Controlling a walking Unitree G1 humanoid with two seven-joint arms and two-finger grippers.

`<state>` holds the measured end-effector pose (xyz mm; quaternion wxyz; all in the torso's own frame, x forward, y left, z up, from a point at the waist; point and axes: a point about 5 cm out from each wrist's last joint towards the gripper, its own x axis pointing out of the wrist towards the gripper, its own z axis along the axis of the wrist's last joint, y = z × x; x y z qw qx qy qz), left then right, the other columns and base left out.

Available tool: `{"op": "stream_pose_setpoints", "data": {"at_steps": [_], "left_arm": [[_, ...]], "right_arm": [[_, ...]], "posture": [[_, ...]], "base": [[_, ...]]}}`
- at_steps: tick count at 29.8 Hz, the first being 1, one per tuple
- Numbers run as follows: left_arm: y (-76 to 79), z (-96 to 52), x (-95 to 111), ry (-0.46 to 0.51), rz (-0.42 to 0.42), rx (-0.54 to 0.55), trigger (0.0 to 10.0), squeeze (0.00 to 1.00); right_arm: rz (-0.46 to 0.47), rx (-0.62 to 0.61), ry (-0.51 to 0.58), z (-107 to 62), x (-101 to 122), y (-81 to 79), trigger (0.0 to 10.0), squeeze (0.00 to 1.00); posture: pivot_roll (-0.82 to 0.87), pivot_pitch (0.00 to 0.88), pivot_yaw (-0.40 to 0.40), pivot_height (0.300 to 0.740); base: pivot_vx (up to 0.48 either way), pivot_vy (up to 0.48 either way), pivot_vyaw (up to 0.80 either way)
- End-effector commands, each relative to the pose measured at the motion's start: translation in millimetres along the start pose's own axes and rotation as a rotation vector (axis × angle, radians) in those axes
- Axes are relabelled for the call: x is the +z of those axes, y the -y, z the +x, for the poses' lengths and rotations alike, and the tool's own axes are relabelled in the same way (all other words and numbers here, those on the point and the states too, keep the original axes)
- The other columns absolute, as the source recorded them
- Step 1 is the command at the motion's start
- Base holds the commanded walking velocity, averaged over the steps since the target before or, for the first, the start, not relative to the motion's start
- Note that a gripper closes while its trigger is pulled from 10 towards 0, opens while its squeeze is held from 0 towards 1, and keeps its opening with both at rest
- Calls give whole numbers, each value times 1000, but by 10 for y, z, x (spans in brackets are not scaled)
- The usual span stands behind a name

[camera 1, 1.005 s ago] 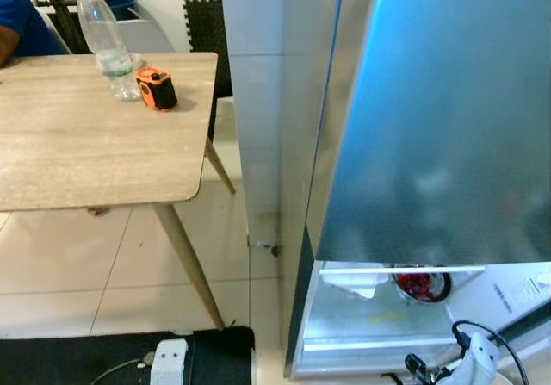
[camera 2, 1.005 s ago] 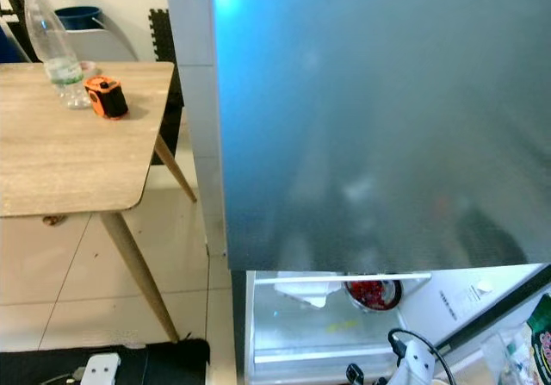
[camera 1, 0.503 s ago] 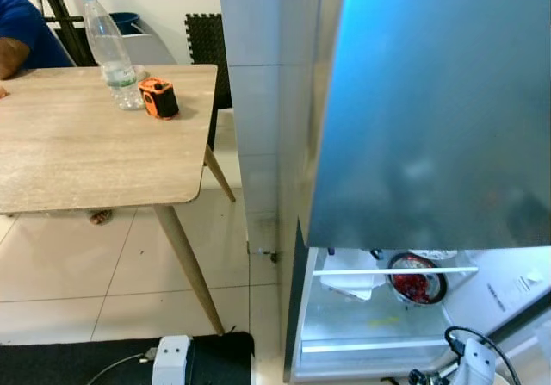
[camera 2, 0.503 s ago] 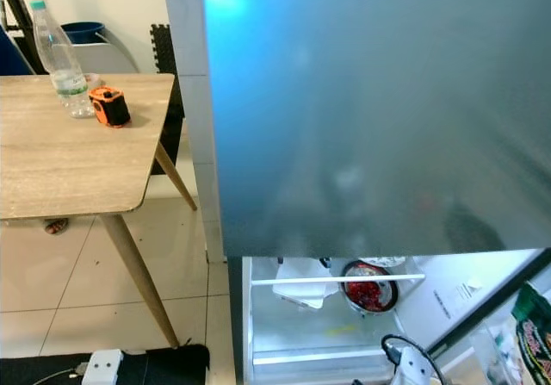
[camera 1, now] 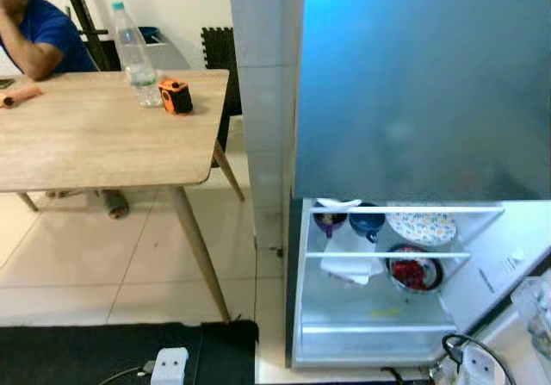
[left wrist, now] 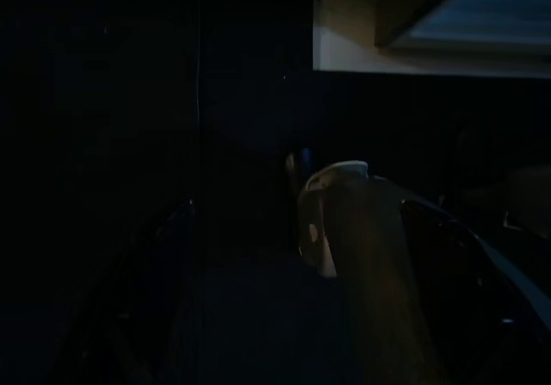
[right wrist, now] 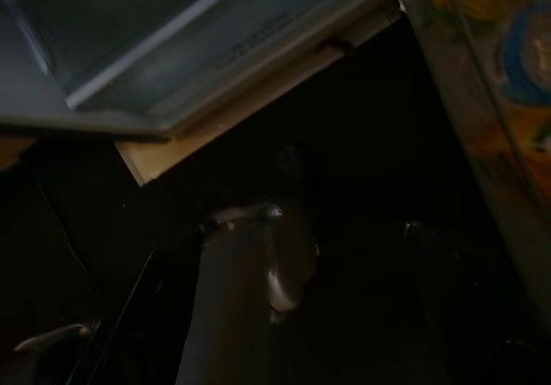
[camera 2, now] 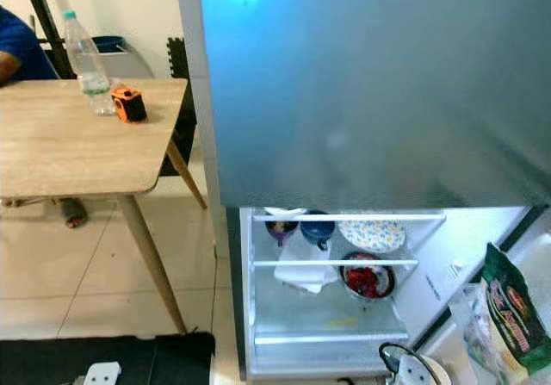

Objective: Restocking fridge

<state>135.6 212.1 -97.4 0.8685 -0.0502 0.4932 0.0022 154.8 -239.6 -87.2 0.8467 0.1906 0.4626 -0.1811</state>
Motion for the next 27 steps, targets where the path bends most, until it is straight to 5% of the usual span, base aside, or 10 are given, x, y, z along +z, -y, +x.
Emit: {"op": "stream_pose_setpoints", "data": {"at_steps": [1, 16, 27], "left_arm": [[43, 3, -47, -20, 8, -12, 10000, 0], [58, 10, -29, -18, 12, -17, 10000, 0], [61, 7, -50, -22, 10, -19, 10000, 0]], "right_arm": [[-6, -9, -1, -1, 14, 17, 10000, 0], [-26, -12, 1, -3, 33, 36, 10000, 0], [-19, -10, -4, -5, 5, 35, 10000, 0]], "posture": [[-49, 5, -27, 740], [-51, 0, -28, 740], [-52, 3, -26, 740]], "base": [[-345, 0, 0], [-346, 0, 0], [-346, 0, -693]]}}
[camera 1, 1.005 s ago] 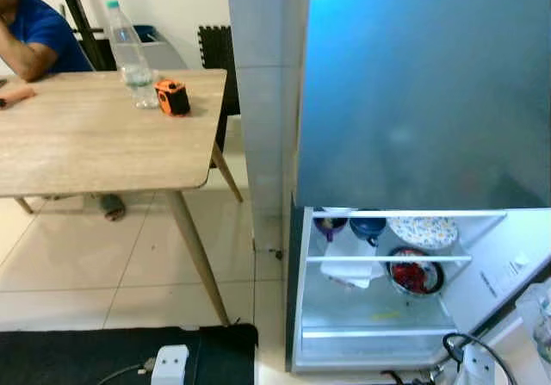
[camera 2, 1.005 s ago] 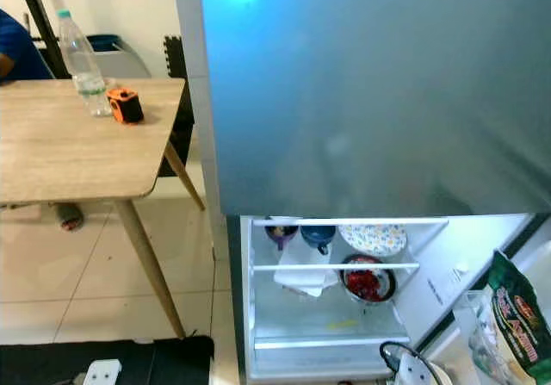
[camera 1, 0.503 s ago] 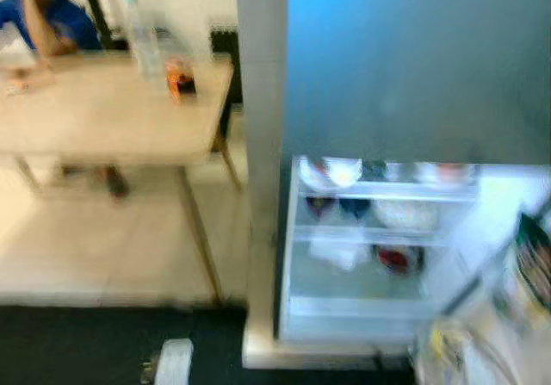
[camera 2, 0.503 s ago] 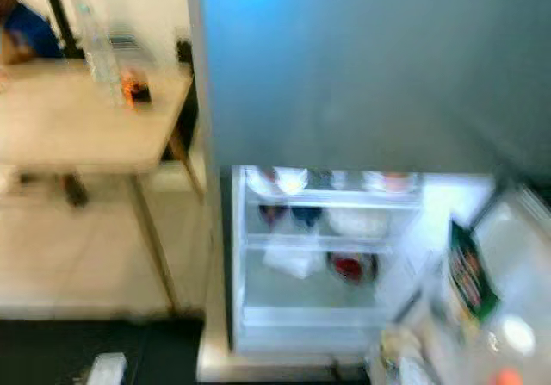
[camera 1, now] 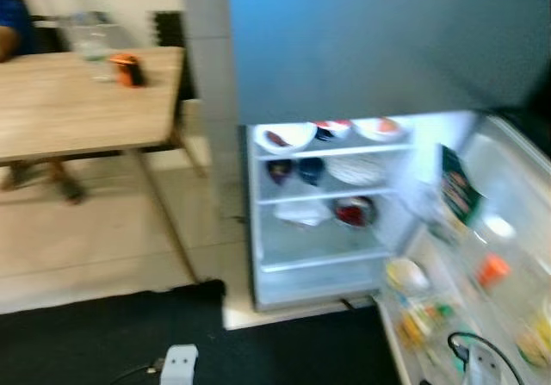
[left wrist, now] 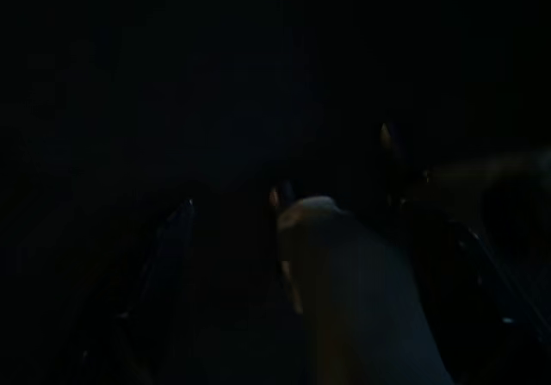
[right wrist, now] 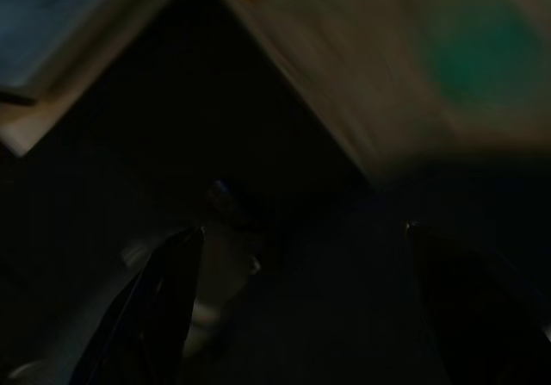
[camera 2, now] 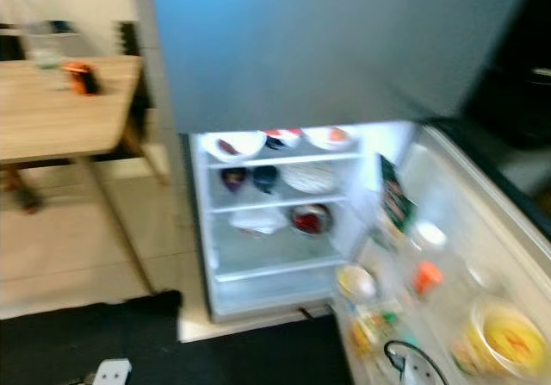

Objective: Restocking fridge

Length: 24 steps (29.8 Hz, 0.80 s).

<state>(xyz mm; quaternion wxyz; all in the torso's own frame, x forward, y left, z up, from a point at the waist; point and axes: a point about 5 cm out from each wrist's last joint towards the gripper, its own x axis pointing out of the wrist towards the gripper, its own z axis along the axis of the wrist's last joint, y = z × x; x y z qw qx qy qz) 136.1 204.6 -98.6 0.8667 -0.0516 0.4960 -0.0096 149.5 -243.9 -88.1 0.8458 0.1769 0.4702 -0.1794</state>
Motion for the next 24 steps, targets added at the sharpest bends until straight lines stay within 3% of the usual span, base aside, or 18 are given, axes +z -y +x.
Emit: {"op": "stream_pose_setpoints", "data": {"at_steps": [1, 15, 20, 24], "left_arm": [[-12, -10, -42, -15, 1, 3, 10000, 0], [-5, -8, -39, -12, 3, 0, 10000, 0], [20, -9, -40, -10, 5, -44, 10000, 0], [11, -10, -47, -25, 27, -43, 10000, 0]], "right_arm": [[8, 3, 5, 8, 28, -29, 10000, 0], [3, 2, 6, 9, 37, -30, 10000, 0], [2, 2, 4, 9, 35, -29, 10000, 0], [1, 4, 4, 10, 36, -34, 10000, 0]], "posture": [[-52, 3, -26, 740], [-54, 5, -26, 740], [-55, 7, -28, 740], [-56, 8, -27, 740]], "base": [[-349, 0, 0], [-343, 0, 0], [0, 0, 0], [0, -472, 0]]}}
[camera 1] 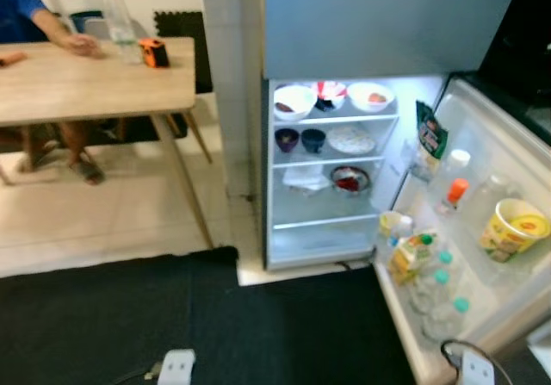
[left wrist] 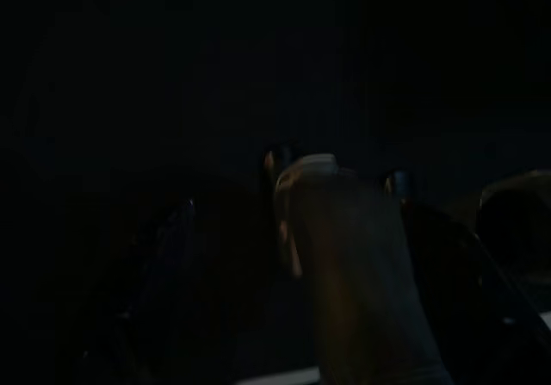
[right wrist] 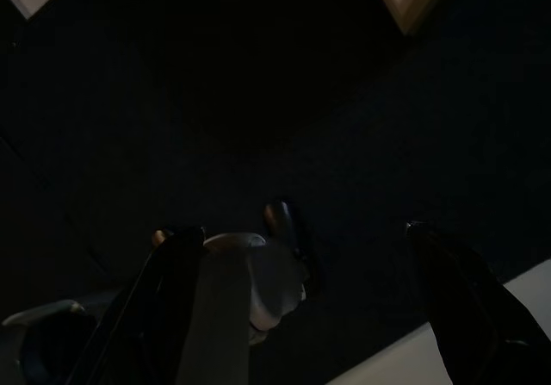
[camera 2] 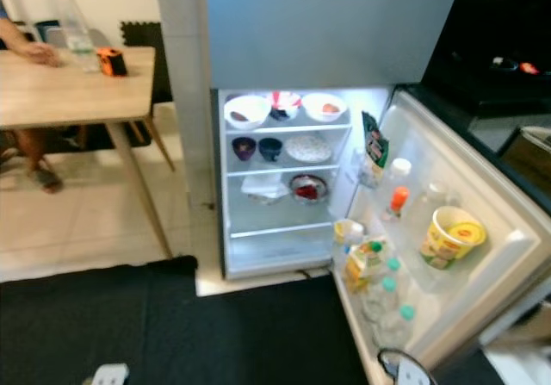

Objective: Restocking fridge

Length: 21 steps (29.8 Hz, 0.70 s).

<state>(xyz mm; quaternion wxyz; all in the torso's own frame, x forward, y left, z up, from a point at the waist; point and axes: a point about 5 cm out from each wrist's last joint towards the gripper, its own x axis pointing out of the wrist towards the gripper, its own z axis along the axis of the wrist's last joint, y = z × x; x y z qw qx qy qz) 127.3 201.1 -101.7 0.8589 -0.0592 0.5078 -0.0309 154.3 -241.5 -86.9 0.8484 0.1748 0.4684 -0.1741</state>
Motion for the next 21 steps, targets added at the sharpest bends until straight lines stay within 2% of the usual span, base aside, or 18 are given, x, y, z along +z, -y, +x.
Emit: {"op": "stream_pose_setpoints", "data": {"at_steps": [1, 5, 21], "left_arm": [[-19, 3, 45, 5, 18, 1, 10000, 0], [-20, 3, 42, 6, 15, 6, 10000, 0], [-15, 5, 44, 11, 9, 13, 10000, 0]], "right_arm": [[9, -4, -1, -1, 6, 9, 10000, 0], [8, -3, -2, 0, 4, 7, 10000, 0], [3, -8, 17, -2, 38, 24, 10000, 0]], "posture": [[-56, 8, -27, 740], [-56, 8, -27, 740], [-58, 6, -29, 740]], "base": [[0, -472, 0], [0, -472, 0], [0, 0, 0]]}}
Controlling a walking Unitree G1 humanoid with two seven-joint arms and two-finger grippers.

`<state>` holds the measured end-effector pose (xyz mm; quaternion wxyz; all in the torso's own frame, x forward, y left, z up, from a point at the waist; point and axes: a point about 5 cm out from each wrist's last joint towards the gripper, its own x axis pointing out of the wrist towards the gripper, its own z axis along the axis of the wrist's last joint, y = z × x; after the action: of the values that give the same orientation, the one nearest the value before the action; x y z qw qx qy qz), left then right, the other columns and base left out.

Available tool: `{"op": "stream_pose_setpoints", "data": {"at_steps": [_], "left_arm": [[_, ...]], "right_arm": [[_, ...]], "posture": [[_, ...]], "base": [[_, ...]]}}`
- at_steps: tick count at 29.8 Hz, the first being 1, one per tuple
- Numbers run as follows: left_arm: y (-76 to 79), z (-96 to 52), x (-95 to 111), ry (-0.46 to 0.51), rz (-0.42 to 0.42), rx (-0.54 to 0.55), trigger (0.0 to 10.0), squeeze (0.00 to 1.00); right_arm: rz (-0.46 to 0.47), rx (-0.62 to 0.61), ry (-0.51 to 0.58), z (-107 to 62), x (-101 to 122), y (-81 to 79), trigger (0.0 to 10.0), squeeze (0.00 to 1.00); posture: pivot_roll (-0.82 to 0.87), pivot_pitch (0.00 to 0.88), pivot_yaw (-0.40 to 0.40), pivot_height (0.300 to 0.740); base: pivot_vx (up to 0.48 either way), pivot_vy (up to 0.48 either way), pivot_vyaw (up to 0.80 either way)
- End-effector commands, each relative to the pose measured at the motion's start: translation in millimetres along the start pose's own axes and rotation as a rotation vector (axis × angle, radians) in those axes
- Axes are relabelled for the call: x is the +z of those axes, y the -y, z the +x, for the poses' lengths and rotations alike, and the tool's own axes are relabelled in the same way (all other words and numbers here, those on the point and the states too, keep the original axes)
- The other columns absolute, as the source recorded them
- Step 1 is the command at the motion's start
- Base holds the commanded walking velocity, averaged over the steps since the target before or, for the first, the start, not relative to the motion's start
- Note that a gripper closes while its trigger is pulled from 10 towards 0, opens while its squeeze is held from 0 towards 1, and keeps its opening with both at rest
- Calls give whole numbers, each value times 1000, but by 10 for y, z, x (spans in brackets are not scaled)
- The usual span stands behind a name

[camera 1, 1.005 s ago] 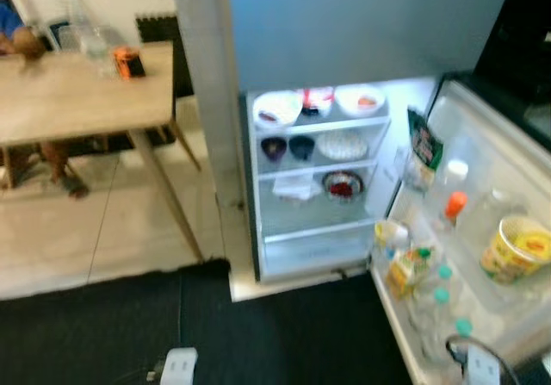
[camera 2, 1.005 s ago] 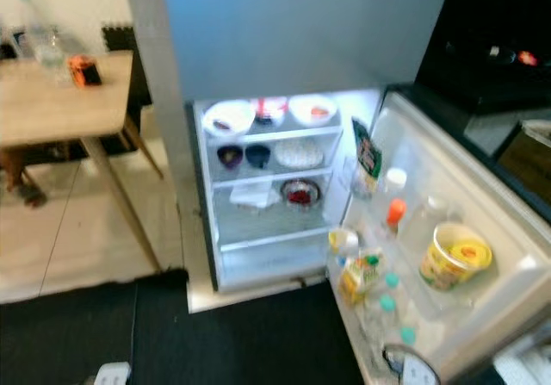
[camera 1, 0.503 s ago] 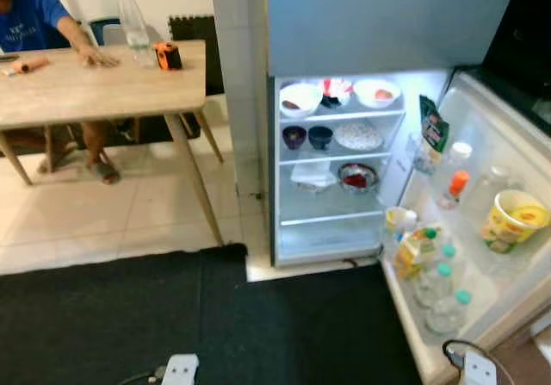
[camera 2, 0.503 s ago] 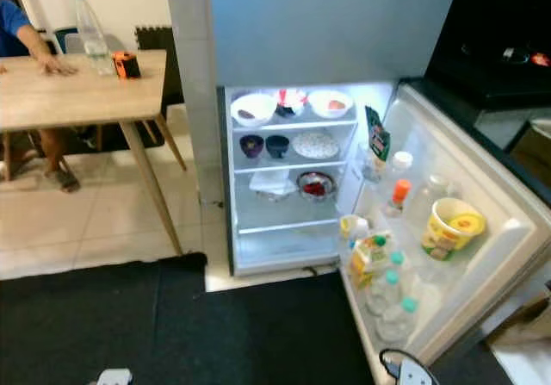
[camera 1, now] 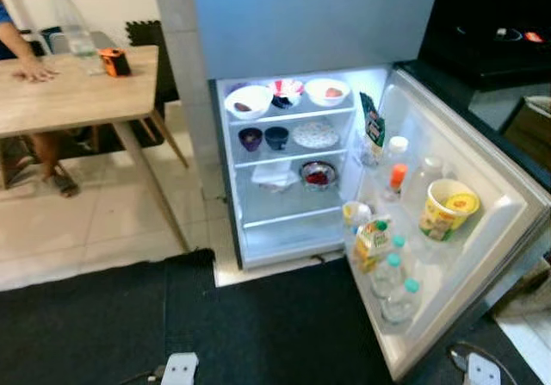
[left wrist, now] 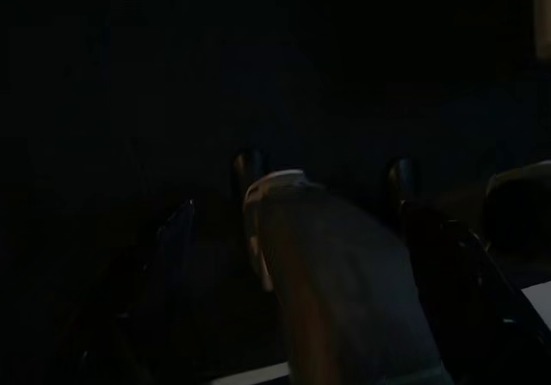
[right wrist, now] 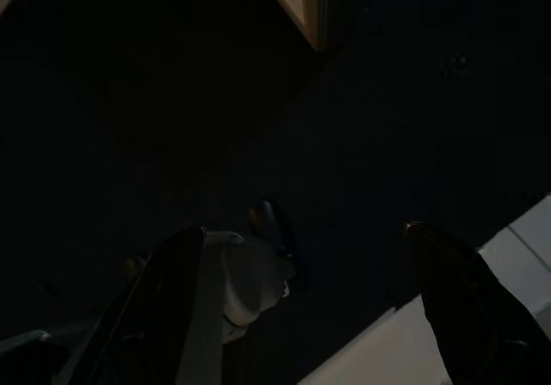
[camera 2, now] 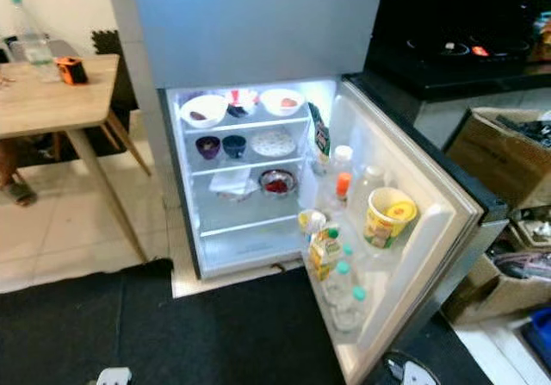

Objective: Restocking fridge

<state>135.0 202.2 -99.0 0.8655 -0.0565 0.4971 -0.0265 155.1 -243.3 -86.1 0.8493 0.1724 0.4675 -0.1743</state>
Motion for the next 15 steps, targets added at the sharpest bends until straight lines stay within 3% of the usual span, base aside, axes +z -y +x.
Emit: {"op": "stream_pose_setpoints", "data": {"at_steps": [1, 4, 7, 10, 12, 15], "left_arm": [[-9, -8, -35, -14, 9, 3, 10000, 0], [-8, -8, -35, -15, 10, 2, 10000, 0], [-13, -9, -33, -14, 14, 0, 10000, 0], [-16, -10, -32, -14, 14, 0, 10000, 0], [-15, -10, -32, -14, 14, 1, 10000, 0], [-14, -10, -32, -13, 13, 1, 10000, 0]], "right_arm": [[26, -16, 42, -3, 76, 35, 10000, 0], [41, -24, 62, -4, 117, 53, 10000, 0], [93, -211, 145, -66, 357, 367, 10000, 0], [79, -256, 145, -88, 387, 451, 10000, 0], [60, -308, 114, -120, 357, 568, 0, 0], [48, -374, 76, -164, 300, 706, 0, 0]], "posture": [[-58, 6, -29, 740], [-55, 3, -29, 740], [-55, 3, -29, 740], [-55, 3, -29, 740], [-56, 0, -30, 740], [-56, 0, -30, 740]], "base": [[0, 0, 0], [0, 0, 0], [0, 0, 0], [0, 0, 0], [0, 0, 0], [0, 0, 0]]}}
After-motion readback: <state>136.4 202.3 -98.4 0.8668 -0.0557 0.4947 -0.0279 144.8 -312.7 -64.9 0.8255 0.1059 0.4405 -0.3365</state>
